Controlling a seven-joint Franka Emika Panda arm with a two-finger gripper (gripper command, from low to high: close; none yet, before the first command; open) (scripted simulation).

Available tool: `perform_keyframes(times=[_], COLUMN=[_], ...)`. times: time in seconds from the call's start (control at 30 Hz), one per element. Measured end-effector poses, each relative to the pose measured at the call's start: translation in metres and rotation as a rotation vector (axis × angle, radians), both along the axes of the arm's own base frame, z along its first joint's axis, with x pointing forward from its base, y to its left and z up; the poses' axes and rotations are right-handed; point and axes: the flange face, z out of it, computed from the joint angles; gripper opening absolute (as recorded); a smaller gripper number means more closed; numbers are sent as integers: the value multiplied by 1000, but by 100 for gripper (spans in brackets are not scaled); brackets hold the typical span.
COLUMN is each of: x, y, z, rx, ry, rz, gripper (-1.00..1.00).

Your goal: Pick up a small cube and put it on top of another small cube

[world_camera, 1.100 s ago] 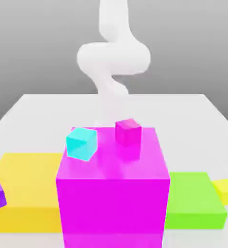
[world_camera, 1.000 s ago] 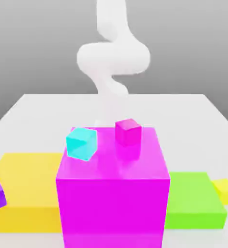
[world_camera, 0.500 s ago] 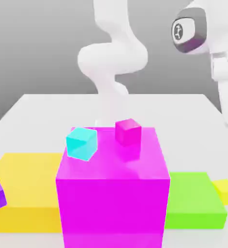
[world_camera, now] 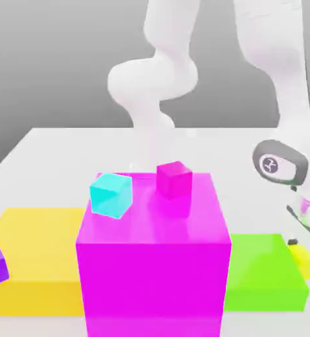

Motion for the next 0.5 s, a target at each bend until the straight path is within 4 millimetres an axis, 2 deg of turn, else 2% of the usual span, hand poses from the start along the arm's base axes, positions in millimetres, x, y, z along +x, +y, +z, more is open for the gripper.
perform_keyframes(times=[0.1, 0.17, 0.33, 0.4, 0.5], x=[-1, 0, 4, 17, 40], y=[0, 0, -5, -20, -55], z=[-6, 5, 62, 88, 127], rx=[-1, -1, -3, -8, -17], ry=[1, 1, -2, -8, -15], rz=[0, 1, 16, 63, 121], gripper=[-100, -100, -100, -100, -100])
